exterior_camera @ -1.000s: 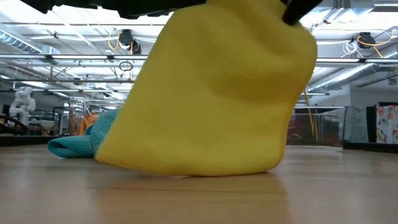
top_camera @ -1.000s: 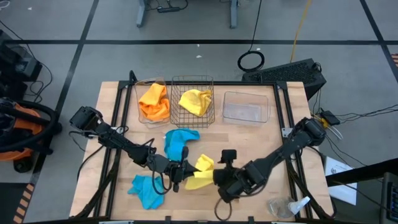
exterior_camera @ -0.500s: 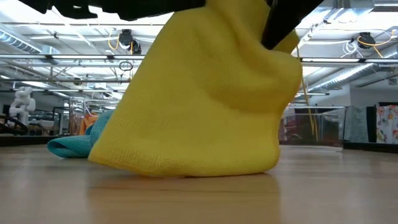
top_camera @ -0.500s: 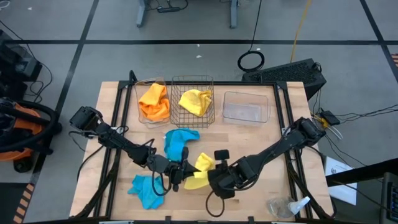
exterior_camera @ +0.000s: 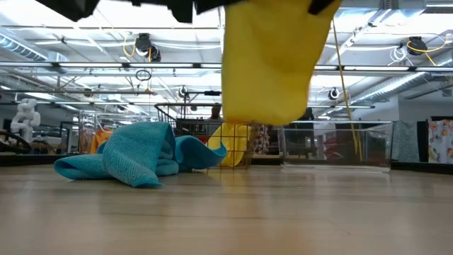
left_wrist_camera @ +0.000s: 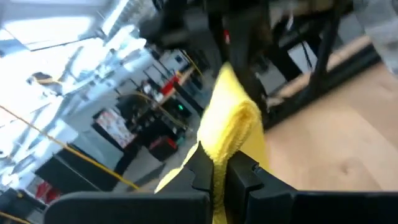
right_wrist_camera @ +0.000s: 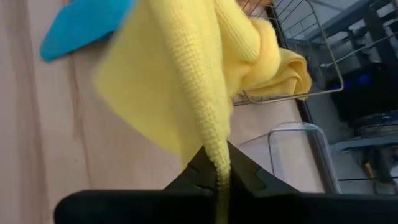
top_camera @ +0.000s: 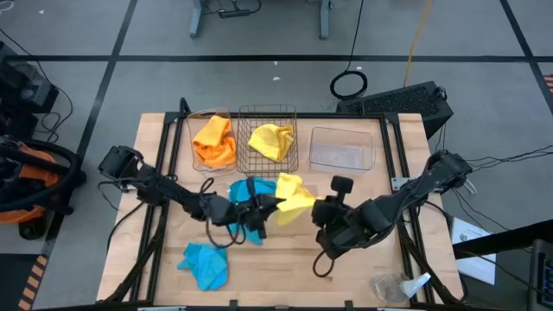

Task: Sort microfiber towel by color & place in baskets
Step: Put the yellow microfiber cloth into the wire basket

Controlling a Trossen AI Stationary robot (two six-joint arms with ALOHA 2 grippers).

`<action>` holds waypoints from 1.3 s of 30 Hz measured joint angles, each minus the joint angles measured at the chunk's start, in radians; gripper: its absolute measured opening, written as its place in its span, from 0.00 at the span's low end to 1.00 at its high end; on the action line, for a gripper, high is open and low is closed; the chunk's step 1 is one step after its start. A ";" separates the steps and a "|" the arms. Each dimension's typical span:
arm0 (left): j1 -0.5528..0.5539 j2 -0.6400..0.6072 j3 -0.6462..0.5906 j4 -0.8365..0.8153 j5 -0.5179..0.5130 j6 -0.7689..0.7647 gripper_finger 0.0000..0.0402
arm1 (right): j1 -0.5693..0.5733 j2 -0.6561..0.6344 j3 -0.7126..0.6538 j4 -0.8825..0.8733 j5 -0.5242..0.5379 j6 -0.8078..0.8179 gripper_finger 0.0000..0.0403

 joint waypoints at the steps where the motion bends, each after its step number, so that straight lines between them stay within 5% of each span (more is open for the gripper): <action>1: 0.011 0.000 0.000 -0.032 0.007 -0.029 0.03 | 0.000 -0.003 0.000 0.006 -0.008 0.002 0.01; 15: -0.001 0.000 0.000 -0.387 0.353 -0.464 0.03 | 0.042 0.173 -0.002 0.162 -0.381 -0.028 0.00; 19: -0.015 0.000 0.000 -0.371 0.344 -0.453 0.03 | 0.046 0.184 -0.002 0.168 -0.353 -0.055 0.00; 25: 0.025 0.000 0.000 -0.273 0.088 -0.304 0.03 | -0.005 0.180 -0.002 0.071 -0.206 -0.054 0.00; 28: 0.075 0.000 0.000 -0.206 0.058 -0.221 0.03 | -0.047 0.179 -0.002 -0.024 -0.117 -0.039 0.00; 32: 0.141 0.000 0.000 -0.210 0.143 -0.283 0.03 | -0.100 0.178 -0.002 -0.074 -0.082 0.018 0.00; 39: 0.134 0.000 0.000 -0.443 0.388 -0.531 0.03 | -0.059 0.204 -0.045 0.086 -0.220 0.008 0.00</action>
